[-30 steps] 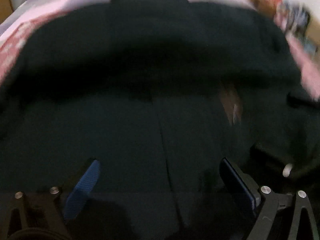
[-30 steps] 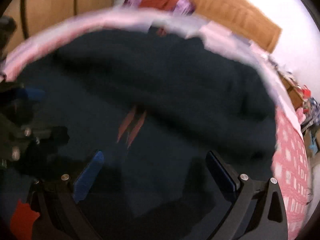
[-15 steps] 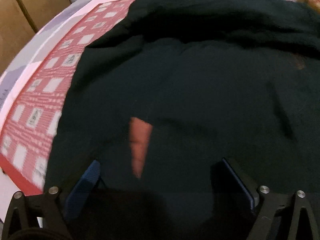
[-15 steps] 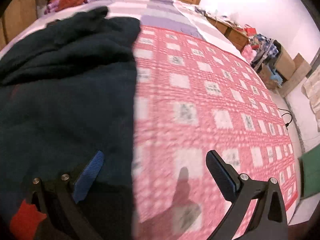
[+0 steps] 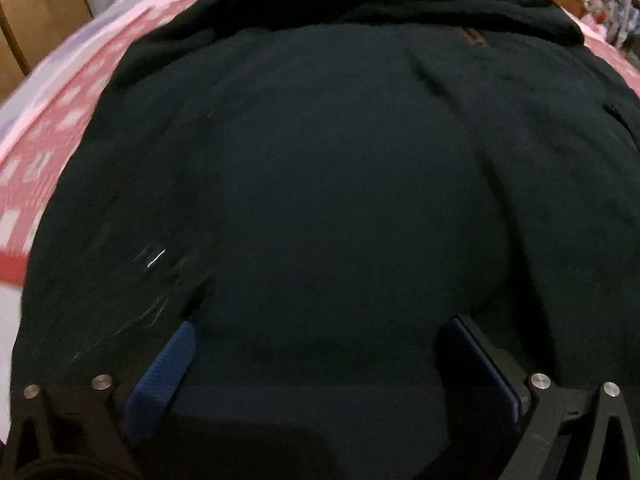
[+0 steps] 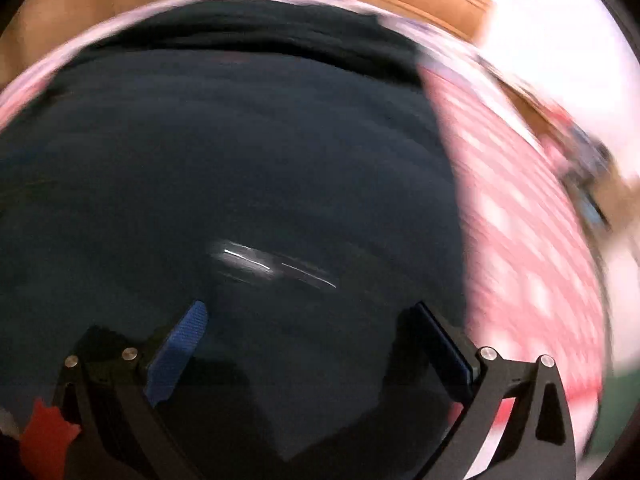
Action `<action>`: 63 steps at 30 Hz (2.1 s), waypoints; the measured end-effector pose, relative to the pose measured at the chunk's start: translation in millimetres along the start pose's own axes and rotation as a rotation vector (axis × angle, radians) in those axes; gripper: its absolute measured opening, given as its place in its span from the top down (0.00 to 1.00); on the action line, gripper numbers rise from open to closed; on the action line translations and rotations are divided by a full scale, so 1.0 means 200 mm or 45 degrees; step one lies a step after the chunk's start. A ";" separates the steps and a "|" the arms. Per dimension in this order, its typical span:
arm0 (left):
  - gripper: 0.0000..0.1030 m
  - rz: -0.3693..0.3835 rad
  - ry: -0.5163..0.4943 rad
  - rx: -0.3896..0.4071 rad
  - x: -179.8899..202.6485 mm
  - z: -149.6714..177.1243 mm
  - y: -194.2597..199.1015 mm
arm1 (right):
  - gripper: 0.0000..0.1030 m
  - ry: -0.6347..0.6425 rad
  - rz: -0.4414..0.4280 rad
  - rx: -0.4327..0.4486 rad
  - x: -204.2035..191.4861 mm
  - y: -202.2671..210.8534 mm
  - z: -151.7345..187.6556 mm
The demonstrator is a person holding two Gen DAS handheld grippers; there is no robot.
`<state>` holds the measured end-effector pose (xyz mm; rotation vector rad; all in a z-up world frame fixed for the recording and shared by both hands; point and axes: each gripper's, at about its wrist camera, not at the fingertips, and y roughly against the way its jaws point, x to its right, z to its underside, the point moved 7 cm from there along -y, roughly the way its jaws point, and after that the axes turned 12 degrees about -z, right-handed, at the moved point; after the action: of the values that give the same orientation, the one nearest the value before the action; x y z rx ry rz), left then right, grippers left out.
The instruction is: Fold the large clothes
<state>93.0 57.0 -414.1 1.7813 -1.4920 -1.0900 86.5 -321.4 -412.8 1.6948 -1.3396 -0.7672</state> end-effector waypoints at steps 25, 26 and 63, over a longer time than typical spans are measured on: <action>0.00 -0.412 0.173 -0.181 -0.87 0.54 0.16 | 0.00 -0.249 0.304 -0.139 0.40 0.40 0.46; 0.00 -0.418 0.168 -0.192 -0.88 0.57 0.17 | 0.00 -0.228 0.295 -0.146 0.37 0.42 0.48; 0.04 -0.370 0.306 0.008 -0.79 0.41 0.45 | 0.00 -0.229 0.262 -0.200 -0.02 0.53 0.65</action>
<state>-31.1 197.3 -345.8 2.0974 -1.1208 -0.9627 -74.2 -356.5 -382.1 1.3671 -1.5077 -0.8948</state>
